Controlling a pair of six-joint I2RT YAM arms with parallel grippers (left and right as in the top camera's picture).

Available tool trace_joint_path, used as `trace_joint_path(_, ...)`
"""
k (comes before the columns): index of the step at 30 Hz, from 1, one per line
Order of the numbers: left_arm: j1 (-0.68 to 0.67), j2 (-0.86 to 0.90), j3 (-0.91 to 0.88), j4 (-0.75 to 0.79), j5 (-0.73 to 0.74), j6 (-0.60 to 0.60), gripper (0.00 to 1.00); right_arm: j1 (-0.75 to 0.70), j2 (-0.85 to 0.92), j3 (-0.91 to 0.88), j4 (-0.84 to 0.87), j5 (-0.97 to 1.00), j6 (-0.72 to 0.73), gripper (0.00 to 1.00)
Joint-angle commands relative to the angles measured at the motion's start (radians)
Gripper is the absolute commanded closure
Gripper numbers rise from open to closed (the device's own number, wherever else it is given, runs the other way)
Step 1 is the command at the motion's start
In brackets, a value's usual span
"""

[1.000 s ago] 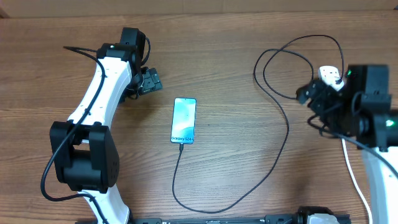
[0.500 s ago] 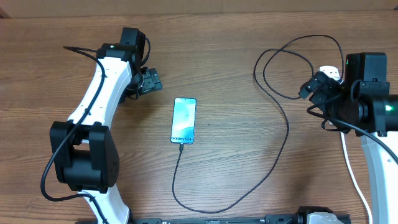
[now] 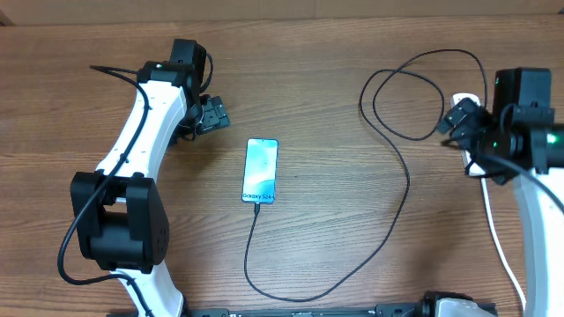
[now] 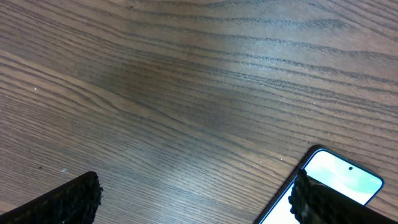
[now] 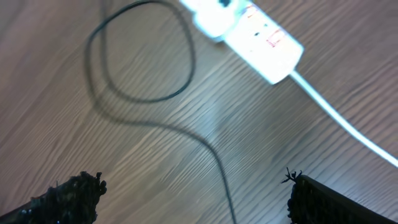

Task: Plug charger to phone and switch on socket
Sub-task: 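Move the right gripper over the white power strip's switch, then press the power strip switch down with the right gripper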

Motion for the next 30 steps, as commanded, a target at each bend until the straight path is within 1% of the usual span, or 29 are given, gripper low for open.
trace_joint_path(1, 0.002, 0.01, 0.019, -0.001, 0.004, -0.013, 0.0, -0.063, 0.08, 0.018, 0.023, 0.063, -0.006, 0.0)
trace_joint_path(5, 0.002, 0.01, 0.019, -0.001, 0.004, -0.013, 0.0, -0.188, 0.214, 0.018, 0.086, 0.064, -0.005, 0.0)
trace_joint_path(11, 0.002, 0.01, 0.019, -0.001, 0.004, -0.013, 0.0, -0.296, 0.33, 0.018, 0.187, 0.043, -0.001, 0.0)
trace_joint_path(21, 0.002, 0.01, 0.019, -0.001, 0.004, -0.013, 0.0, -0.357, 0.511, 0.018, 0.353, 0.042, 0.023, 0.0)
trace_joint_path(30, 0.002, 0.01, 0.019, -0.001, 0.004, -0.013, 0.0, -0.4, 0.597, 0.018, 0.443, 0.034, 0.043, 0.0)
